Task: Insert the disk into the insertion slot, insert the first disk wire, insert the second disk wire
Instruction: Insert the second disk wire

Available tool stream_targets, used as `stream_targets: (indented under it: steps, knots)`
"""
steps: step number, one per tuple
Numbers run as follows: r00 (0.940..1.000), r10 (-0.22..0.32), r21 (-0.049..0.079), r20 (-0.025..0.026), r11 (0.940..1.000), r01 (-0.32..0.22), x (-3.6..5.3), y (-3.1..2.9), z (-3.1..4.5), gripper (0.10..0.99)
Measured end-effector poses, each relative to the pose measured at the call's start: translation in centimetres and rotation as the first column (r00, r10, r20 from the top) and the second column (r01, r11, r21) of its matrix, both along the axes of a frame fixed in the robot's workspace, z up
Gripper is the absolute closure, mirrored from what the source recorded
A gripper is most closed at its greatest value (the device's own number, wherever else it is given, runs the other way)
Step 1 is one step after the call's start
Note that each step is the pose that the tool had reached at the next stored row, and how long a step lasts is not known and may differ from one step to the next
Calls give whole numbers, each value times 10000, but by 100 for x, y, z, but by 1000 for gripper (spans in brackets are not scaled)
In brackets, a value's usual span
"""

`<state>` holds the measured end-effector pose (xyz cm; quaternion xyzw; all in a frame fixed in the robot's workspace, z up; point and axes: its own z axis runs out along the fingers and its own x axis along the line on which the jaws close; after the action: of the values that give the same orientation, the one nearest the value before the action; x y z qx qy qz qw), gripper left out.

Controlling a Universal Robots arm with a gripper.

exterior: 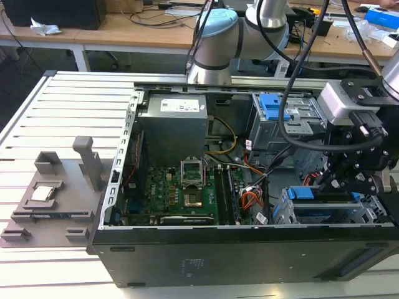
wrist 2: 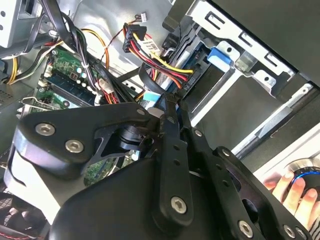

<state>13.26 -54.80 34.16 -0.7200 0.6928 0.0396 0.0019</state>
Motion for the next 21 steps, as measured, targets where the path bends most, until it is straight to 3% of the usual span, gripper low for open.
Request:
stream_targets:
  steps: [11, 13, 14, 17, 21]
  knots:
    - [10000, 0, 16, -3, 10000, 0, 5, -6, -62, 933]
    - [10000, 0, 17, -3, 10000, 0, 5, -6, -63, 922]
    - [10000, 0, 16, -3, 10000, 0, 6, -6, -63, 859]
    - [10000, -1, 17, -3, 10000, 1, 5, -6, 24, 859]
    - [10000, -1, 15, -3, 10000, 1, 5, -6, 211, 859]
